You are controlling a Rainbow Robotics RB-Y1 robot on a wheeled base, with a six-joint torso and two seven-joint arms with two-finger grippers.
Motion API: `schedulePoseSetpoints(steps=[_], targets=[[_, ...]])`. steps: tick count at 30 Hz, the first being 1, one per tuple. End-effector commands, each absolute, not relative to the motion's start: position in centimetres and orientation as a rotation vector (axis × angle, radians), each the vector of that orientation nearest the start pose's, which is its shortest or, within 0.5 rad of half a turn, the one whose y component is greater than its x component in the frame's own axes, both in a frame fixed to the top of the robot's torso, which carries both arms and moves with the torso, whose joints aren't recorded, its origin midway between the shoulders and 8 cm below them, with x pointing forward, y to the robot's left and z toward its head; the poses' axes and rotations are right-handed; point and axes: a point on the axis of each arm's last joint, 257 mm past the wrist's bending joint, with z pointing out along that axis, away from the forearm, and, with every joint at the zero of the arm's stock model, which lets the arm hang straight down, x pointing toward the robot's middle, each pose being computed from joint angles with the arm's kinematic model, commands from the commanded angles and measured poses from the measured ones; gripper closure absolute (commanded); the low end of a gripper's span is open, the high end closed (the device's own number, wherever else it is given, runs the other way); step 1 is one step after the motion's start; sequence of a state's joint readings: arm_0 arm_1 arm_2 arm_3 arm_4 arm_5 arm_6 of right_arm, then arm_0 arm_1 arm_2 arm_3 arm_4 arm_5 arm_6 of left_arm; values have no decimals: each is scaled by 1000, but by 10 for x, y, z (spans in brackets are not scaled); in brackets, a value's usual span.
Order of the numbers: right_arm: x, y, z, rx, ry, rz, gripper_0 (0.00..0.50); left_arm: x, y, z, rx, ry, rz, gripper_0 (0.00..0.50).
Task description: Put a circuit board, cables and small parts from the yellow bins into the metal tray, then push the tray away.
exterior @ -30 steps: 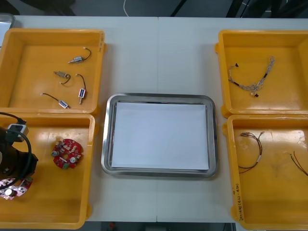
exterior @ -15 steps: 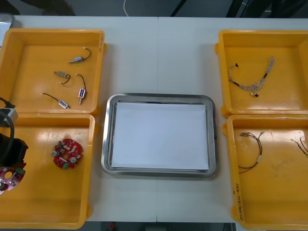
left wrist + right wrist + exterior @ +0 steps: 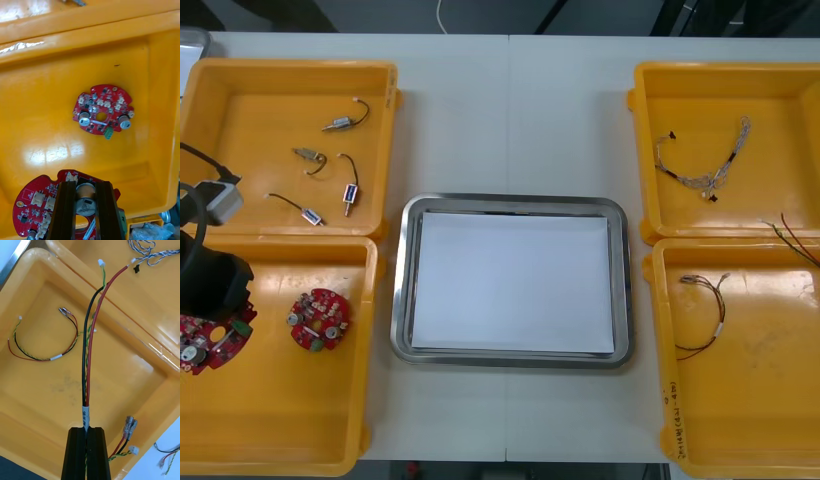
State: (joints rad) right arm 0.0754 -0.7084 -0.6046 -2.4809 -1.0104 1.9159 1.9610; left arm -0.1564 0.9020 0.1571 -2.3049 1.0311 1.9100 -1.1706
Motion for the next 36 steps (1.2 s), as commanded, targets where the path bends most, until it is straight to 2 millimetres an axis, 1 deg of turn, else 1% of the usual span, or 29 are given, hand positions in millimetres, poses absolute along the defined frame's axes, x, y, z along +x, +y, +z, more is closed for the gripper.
schedulePoseSetpoints(steps=[1, 2, 4, 6, 7, 8, 10, 12, 13, 15, 18, 19, 20, 21, 22, 26, 28, 32, 33, 34, 36], targets=[[315, -369, -115, -925, 2403, -300, 500, 349, 300, -135, 385, 2693, -29, 500], [315, -369, -114, -938, 2401, -302, 500, 350, 296, -134, 397, 2690, -33, 500], [315, -365, -109, -971, 2390, -299, 500, 354, 281, -128, 466, 2668, -41, 500], [315, -363, -108, -983, 2387, -295, 500, 356, 274, -126, 495, 2663, -42, 500], [315, -360, -109, -1005, 2386, -296, 500, 357, 264, -125, 540, 2657, -42, 500], [315, -360, -109, -1005, 2386, -296, 500, 357, 264, -125, 540, 2657, -42, 500], [317, -355, -109, -1035, 2379, -291, 500, 360, 245, -124, 615, 2641, -41, 500], [318, -352, -109, -1045, 2371, -287, 500, 362, 238, -124, 640, 2635, -42, 500], [319, -349, -108, -1058, 2361, -283, 500, 363, 225, -125, 682, 2631, -53, 500], [320, -346, -107, -1065, 2355, -279, 500, 364, 214, -127, 713, 2632, -64, 500], [323, -341, -104, -1087, 2335, -273, 500, 368, 189, -129, 783, 2619, -83, 499], [323, -340, -104, -1088, 2335, -272, 500, 368, 187, -128, 789, 2616, -83, 500], [322, -339, -105, -1095, 2335, -265, 500, 371, 175, -130, 820, 2606, -78, 500], [322, -339, -105, -1095, 2335, -265, 500, 371, 175, -130, 820, 2606, -78, 500], [322, -338, -105, -1099, 2336, -261, 500, 374, 162, -134, 851, 2596, -65, 500], [321, -337, -106, -1105, 2335, -257, 500, 378, 142, -142, 892, 2596, -49, 500], [321, -336, -106, -1116, 2333, -256, 500, 381, 129, -147, 910, 2593, -43, 500], [319, -331, -111, -1143, 2335, -248, 500, 386, 109, -156, 927, 2594, -28, 500], [319, -331, -111, -1143, 2335, -248, 500, 386, 109, -156, 927, 2594, -28, 500], [319, -330, -113, -1153, 2336, -246, 500, 387, 102, -161, 933, 2597, -16, 499], [318, -327, -116, -1167, 2336, -238, 500, 389, 95, -164, 938, 2598, -11, 500]])
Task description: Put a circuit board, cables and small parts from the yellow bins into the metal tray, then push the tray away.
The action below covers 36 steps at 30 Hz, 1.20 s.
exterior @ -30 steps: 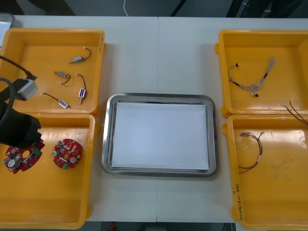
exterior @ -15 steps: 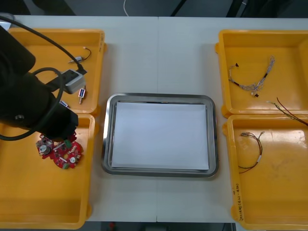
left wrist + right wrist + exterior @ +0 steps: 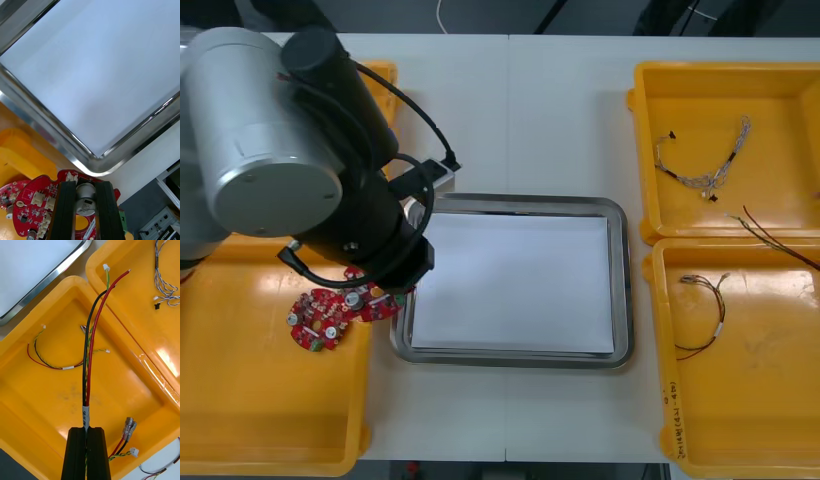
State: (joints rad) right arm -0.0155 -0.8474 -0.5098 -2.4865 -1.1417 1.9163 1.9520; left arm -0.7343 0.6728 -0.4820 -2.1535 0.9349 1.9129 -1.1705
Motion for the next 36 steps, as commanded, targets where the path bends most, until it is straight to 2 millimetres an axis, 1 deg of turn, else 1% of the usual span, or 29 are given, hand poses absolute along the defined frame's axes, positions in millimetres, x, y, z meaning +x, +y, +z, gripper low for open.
schedulePoseSetpoints(steps=[1, 3, 4, 6, 9, 14, 26, 32, 36], targets=[[318, -325, -116, -1177, 2332, -233, 500, 391, 89, -168, 939, 2598, -10, 500], [317, -323, -117, -1186, 2329, -230, 500, 392, 82, -172, 940, 2598, -19, 499], [316, -320, -117, -1201, 2321, -230, 500, 393, 73, -176, 944, 2593, -30, 500], [315, -319, -118, -1209, 2322, -229, 500, 395, 68, -181, 945, 2588, -33, 500], [315, -319, -120, -1217, 2325, -237, 500, 398, 58, -194, 951, 2572, -30, 500], [314, -320, -121, -1234, 2330, -245, 500, 400, 47, -210, 961, 2570, -50, 500], [317, -311, -117, -1281, 2297, -244, 500, 407, 32, -239, 946, 2564, -71, 499], [319, -312, -119, -1287, 2298, -257, 500, 407, 30, -250, 939, 2568, -67, 500], [318, -312, -120, -1304, 2297, -264, 500, 411, 27, -257, 925, 2566, -76, 499]])
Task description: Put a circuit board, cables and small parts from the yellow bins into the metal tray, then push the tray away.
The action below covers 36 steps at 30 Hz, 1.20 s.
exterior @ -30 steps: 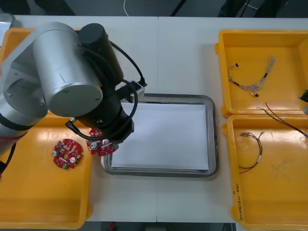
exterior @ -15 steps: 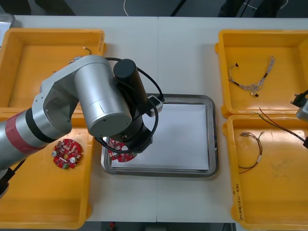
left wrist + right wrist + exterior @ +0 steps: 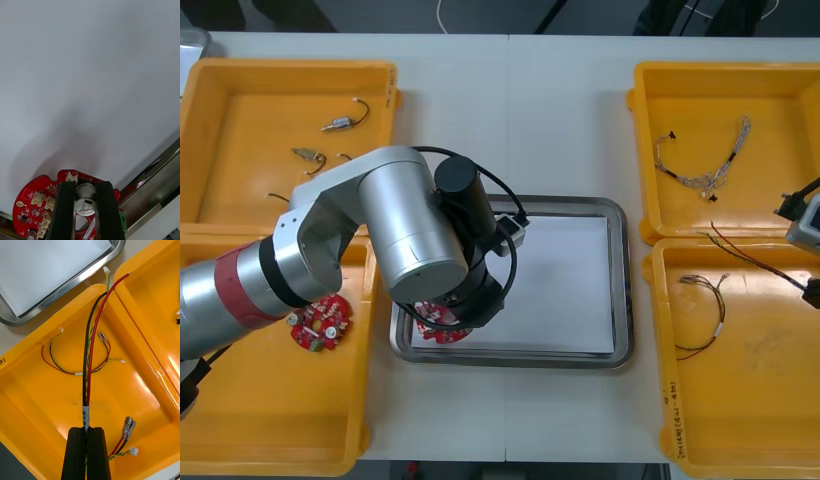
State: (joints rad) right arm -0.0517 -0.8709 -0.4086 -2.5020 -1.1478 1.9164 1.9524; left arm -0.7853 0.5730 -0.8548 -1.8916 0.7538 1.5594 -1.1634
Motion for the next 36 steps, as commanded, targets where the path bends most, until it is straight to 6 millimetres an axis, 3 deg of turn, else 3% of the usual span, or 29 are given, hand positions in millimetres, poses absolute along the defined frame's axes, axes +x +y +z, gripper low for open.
schedulePoseSetpoints(steps=[1, 12, 13, 14, 15, 16, 26, 36], targets=[[318, -312, -120, -1308, 2297, -261, 500, 412, 28, -260, 924, 2564, -68, 498], [318, -313, -122, -1320, 2301, -249, 500, 412, 28, -261, 910, 2570, -66, 486], [319, -313, -122, -1320, 2298, -252, 500, 412, 28, -261, 906, 2571, -67, 387], [318, -313, -122, -1322, 2299, -252, 500, 412, 28, -261, 904, 2572, -68, 231], [318, -313, -122, -1322, 2299, -252, 500, 412, 28, -261, 902, 2573, -68, 108], [319, -313, -122, -1324, 2297, -253, 500, 412, 28, -260, 901, 2570, -69, 9], [319, -312, -122, -1337, 2289, -254, 500, 417, 32, -253, 866, 2577, -69, 0], [322, -301, -119, -1375, 2257, -245, 500, 426, 49, -218, 786, 2590, -59, 0]])
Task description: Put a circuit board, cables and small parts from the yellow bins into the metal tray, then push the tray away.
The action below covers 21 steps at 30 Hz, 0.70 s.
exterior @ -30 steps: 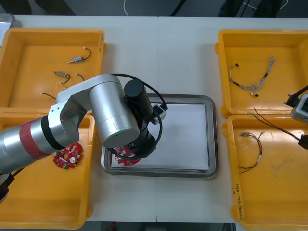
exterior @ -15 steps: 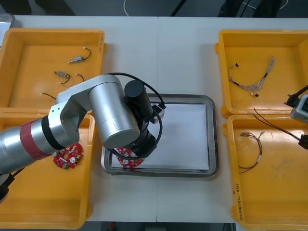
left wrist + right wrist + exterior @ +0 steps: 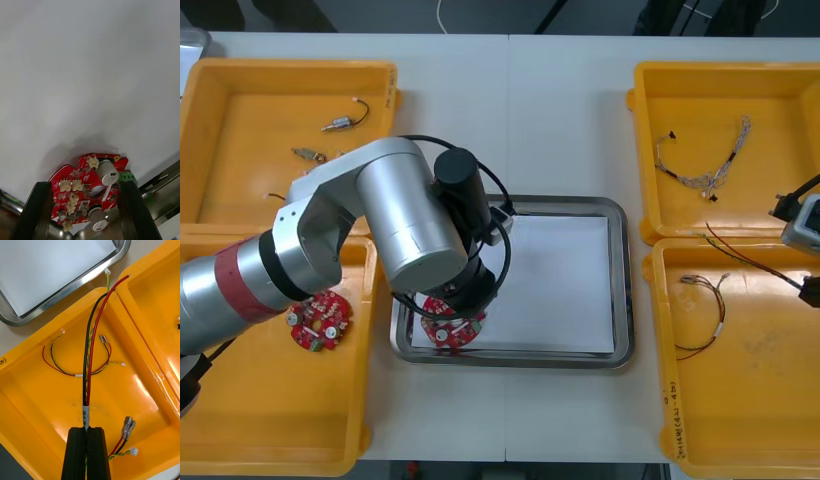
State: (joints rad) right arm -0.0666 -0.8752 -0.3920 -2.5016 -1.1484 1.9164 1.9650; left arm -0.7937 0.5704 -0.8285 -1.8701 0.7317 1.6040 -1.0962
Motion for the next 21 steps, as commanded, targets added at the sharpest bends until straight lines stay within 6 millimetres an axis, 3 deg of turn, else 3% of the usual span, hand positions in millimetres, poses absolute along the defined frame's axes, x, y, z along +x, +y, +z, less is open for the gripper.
schedulePoseSetpoints(steps=[1, 9, 13, 21], targets=[[323, -300, -118, -1380, 2254, -245, 500, 426, 50, -216, 782, 2590, -59, 0], [333, -267, -110, -1491, 2158, -235, 500, 434, 71, -180, 690, 2598, -67, 0], [339, -244, -105, -1573, 2092, -240, 500, 439, 94, -156, 612, 2608, -50, 0], [345, -209, -103, -1718, 1986, -278, 500, 449, 136, -130, 468, 2627, 0, 0]])
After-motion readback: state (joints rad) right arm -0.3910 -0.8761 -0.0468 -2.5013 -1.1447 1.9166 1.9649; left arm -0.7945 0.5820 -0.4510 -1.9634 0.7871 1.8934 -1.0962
